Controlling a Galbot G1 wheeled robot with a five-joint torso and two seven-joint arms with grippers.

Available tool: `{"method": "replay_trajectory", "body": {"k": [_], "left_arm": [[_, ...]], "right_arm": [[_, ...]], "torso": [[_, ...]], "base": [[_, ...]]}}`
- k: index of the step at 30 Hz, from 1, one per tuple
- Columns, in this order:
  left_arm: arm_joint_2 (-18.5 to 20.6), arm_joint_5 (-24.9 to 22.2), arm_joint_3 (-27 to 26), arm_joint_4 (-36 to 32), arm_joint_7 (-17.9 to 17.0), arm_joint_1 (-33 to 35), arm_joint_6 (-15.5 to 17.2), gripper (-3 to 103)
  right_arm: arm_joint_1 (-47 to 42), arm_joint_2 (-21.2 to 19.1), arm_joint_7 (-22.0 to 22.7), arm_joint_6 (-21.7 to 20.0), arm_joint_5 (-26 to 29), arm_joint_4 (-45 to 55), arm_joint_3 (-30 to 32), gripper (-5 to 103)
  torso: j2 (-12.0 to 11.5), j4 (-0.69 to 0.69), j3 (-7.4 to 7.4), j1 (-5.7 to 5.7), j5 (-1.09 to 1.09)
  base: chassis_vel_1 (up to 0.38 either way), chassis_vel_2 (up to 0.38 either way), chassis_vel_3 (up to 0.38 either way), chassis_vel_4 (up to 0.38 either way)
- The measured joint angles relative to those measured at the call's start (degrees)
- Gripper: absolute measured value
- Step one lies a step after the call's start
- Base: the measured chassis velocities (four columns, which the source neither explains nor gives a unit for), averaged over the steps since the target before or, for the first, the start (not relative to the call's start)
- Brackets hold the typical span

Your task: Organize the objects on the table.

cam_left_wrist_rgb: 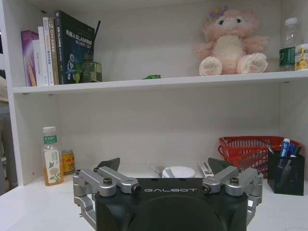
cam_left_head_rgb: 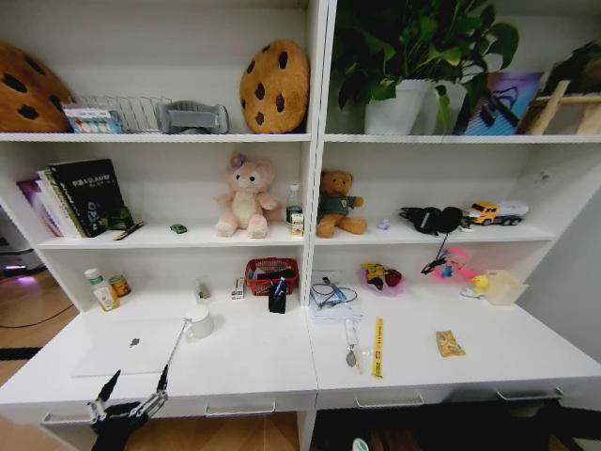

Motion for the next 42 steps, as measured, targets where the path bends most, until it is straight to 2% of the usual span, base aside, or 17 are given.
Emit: {"method": "replay_trajectory", "body": {"k": [4,10,12,15,17,19,29,31,34,36,42], "left_arm": [[0.0,0.0,0.0,-0.01,0.0,0.0,0.0,100],[0.0,0.0,0.0,0.0,0.0,0.0,0.0,100],[0.0,0.0,0.0,0.0,0.0,0.0,0.0,100],[0.0,0.0,0.0,0.0,0.0,0.0,-0.01,100],[0.0,0.0,0.0,0.0,0.0,0.0,0.0,100],[0.0,0.0,0.0,0.0,0.0,0.0,0.0,100],[0.0,0.0,0.0,0.0,0.01,0.0,0.0,100],[0.0,0.0,0.0,0.0,0.0,0.0,0.0,100],[0.0,0.0,0.0,0.0,0.0,0.0,0.0,100],[0.0,0.0,0.0,0.0,0.0,0.0,0.0,100],[0.0,0.0,0.0,0.0,0.0,0.0,0.0,100]], "right_arm": [[2.43,0.7,-1.22,0.62,0.82,-5.69,-0.02,31],[12.29,0.81,-3.81,-1.83,2.9,-16.72,0.78,31],[19.29,1.4,-2.57,-3.59,1.45,-23.94,0.53,31],[22.37,1.8,-1.25,-3.85,-0.2,-27.53,-0.01,31],[28.17,3.12,1.13,-3.98,-3.42,-33.95,-0.71,31],[30.77,3.61,1.61,-3.98,-4.0,-36.45,-0.91,31],[46.16,5.78,-0.25,-3.09,-7.85,-54.53,-1.69,31],[50.63,7.11,2.46,-1.2,-8.87,-59.86,-2.36,31],[52.35,7.89,3.53,-0.22,-9.61,-62.14,-2.36,31],[56.69,9.53,6.41,2.73,-11.41,-68.27,-2.18,31],[60.31,11.25,9.28,2.85,-10.78,-72.0,-2.83,31]], "torso": [[0.0,-0.02,0.0,0.0,-0.01],[0.0,0.01,0.0,0.01,0.0],[0.0,0.01,0.01,0.02,-0.01],[0.0,0.02,0.0,0.02,0.0],[0.0,-0.01,0.01,0.02,0.01],[-0.01,-0.01,0.01,0.02,-0.01],[-0.01,0.0,0.01,0.02,-0.01],[-0.01,0.01,0.01,0.02,-0.01],[-0.01,0.01,0.01,0.02,0.01],[-0.01,0.0,0.01,0.02,-0.02],[-0.01,-0.01,0.01,0.02,0.0]], "base": [[0.0,0.0,0.0,0.0],[0.0,0.0,0.0,0.0],[0.0,0.0,0.0,0.0],[0.0,0.0,0.0,0.0],[0.0,0.0,0.0,0.0],[0.0,0.0,0.0,0.0],[0.0,0.0,0.0,0.0],[0.0,0.0,0.0,0.0],[0.0,0.0,0.0,0.0],[0.0,0.0,0.0,0.0],[0.0,0.0,0.0,0.0]]}}
